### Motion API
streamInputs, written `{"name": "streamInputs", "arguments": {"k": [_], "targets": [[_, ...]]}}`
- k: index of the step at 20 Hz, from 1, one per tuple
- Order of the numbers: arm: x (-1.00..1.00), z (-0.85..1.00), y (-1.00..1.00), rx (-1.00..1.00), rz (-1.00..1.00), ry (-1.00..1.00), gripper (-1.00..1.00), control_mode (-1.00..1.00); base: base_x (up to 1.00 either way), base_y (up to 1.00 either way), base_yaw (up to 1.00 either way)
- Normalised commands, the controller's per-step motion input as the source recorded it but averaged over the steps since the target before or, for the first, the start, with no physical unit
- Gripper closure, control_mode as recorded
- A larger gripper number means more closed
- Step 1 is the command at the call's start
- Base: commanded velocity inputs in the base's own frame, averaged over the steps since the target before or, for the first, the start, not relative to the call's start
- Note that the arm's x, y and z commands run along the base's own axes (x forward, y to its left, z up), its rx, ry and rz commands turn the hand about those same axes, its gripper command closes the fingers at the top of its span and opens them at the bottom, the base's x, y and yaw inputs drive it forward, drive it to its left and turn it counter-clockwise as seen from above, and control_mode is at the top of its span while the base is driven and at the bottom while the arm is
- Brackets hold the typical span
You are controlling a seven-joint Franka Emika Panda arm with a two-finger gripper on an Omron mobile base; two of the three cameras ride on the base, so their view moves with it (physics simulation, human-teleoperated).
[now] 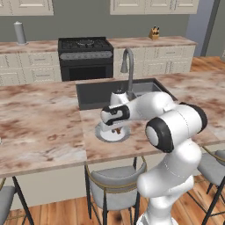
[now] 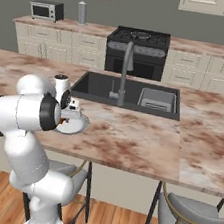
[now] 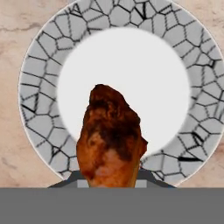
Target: Take the chicken drumsticks from the pan and place one on each plate on the dining counter.
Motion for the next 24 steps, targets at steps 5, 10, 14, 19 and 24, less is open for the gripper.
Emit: {"name": "streamInputs", "arguments": {"k": [5,10,14,19,24], "targets": [[0.25,-0.29,-0.02,0.00,0.00,0.00,1.00,-1.00,0.00,0.00,0.00],[0.28,-0.26,0.00,0.00,0.00,0.00,1.00,-1.00,0.00,0.00,0.00],[0.13,-0.22,0.00,0.00,0.00,0.00,1.00,-1.00,0.00,0.00,0.00],[0.01,-0.18,0.00,0.00,0.00,0.00,-1.00,-1.00,0.00,0.00,0.00],[0.03,-0.06,0.00,0.00,0.00,-0.01,-1.00,-1.00,0.00,0.00,0.00]]}}
